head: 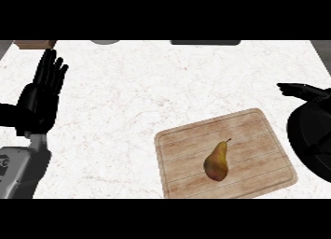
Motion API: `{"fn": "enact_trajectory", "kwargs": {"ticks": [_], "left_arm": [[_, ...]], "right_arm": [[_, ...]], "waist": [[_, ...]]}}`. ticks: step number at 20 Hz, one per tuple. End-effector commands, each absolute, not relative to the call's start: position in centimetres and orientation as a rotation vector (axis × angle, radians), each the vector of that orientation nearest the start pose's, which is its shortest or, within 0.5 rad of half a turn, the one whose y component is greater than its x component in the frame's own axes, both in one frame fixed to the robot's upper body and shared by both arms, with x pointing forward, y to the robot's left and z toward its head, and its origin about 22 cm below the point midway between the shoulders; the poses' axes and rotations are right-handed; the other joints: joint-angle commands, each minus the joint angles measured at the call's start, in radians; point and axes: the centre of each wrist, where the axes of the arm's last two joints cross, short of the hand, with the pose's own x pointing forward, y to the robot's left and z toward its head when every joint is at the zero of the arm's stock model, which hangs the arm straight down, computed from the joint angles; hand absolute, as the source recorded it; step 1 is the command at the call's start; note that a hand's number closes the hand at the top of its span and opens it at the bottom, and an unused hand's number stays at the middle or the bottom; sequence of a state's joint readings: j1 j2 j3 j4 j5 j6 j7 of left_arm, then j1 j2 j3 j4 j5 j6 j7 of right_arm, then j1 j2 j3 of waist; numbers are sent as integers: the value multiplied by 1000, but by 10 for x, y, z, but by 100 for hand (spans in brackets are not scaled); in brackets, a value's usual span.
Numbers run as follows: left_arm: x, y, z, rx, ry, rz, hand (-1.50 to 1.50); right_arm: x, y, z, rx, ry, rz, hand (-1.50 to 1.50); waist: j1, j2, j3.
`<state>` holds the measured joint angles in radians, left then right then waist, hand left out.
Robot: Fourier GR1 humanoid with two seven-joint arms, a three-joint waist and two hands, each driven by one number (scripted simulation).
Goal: Pick the pear from the cutting board and place it in the pot
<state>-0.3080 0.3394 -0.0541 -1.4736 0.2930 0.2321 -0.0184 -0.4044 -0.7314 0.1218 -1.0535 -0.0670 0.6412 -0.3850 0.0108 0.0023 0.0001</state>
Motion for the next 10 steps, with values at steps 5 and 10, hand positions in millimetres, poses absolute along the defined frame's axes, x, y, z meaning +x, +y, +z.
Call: {"fn": "enact_trajectory", "kwargs": {"ticks": [5, 10], "left_arm": [[318, 257, 83, 95, -1736, 59, 0], [308, 268, 79, 98, -1756, 46, 0]], "right_arm": [[346, -345, 123, 141, -1306, 1241, -150], [351, -303, 118, 140, -1211, 1292, -150]], "waist": [[-16, -5, -1], [-11, -4, -1]]}}
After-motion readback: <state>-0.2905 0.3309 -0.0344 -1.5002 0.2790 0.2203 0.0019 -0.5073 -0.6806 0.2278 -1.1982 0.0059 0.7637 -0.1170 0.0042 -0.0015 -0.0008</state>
